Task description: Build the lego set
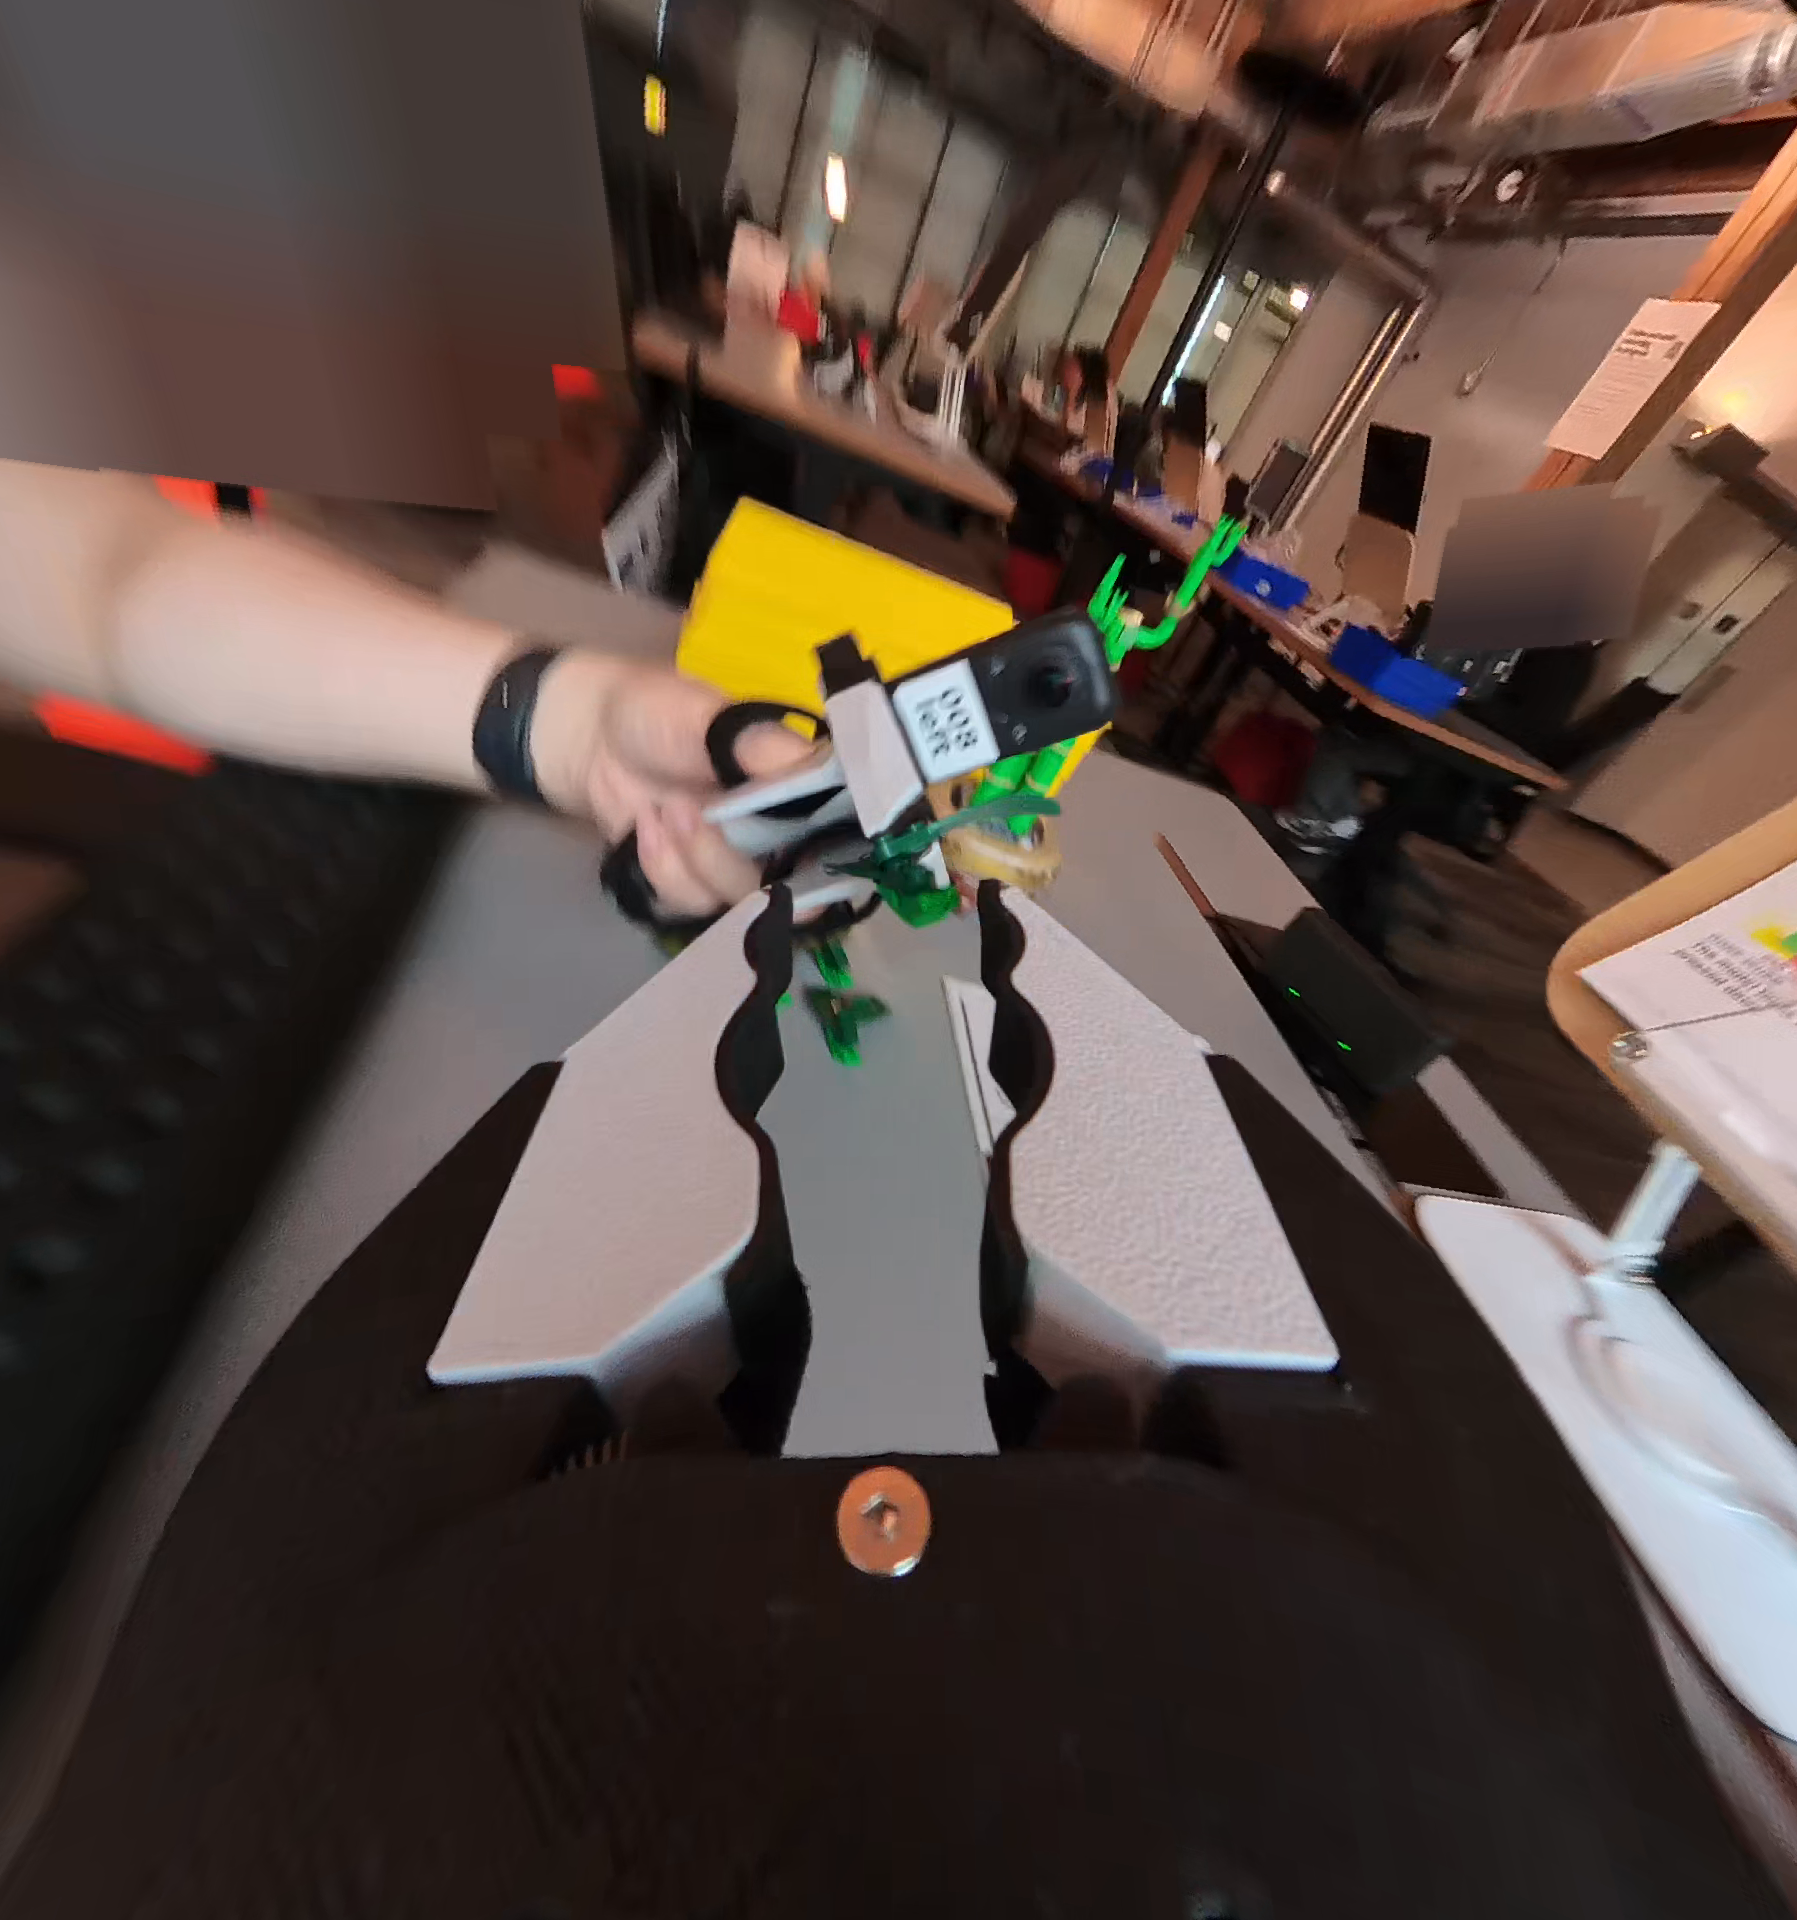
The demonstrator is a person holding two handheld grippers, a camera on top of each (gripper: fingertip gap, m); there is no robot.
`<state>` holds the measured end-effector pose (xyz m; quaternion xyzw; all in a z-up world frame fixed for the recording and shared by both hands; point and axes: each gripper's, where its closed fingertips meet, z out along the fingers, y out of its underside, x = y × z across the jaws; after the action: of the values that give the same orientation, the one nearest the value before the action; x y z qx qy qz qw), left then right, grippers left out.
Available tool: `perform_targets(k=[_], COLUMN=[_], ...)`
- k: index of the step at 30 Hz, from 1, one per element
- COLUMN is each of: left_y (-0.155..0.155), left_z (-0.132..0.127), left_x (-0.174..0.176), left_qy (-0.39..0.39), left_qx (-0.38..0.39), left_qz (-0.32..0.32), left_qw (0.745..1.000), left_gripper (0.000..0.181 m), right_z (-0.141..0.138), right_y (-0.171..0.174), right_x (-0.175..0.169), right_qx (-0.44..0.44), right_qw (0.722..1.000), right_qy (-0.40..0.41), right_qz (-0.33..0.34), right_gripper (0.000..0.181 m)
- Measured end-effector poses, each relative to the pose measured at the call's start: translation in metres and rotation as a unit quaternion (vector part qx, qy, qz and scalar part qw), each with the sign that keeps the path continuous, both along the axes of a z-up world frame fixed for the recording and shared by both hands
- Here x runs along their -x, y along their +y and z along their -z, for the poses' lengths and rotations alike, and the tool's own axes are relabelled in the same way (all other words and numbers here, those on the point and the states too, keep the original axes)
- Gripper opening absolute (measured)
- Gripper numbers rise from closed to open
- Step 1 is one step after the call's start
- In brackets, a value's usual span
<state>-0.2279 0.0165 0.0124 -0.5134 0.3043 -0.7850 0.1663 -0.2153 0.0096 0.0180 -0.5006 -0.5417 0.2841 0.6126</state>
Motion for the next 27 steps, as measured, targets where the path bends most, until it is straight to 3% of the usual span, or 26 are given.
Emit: perform_targets(k=[7, 12, 27], left_y=[-0.008, -0.015, -0.011], left_z=[0.024, 0.030, 0.039], left_x=[0.001, -0.001, -0.003], left_qy=[0.065, 0.081, 0.106], left_qx=[-0.012, -0.021, -0.026], left_qz=[0.053, 0.070, 0.055], left_qw=[0.996, 0.994, 0.992], left_gripper=[0.004, 0.005, 0.006], right_z=[0.035, 0.040, 0.051], right_y=[0.000, -0.003, 0.001], right_x=[0.011, 0.015, 0.016], right_qx=[0.005, -0.008, -0.019], right_qw=[0.998, 0.996, 0.990], right_qy=[-0.069, -0.084, -0.142], right_qz=[-0.008, -0.014, 0.015], right_gripper=[0.020, 0.008, 0.006])
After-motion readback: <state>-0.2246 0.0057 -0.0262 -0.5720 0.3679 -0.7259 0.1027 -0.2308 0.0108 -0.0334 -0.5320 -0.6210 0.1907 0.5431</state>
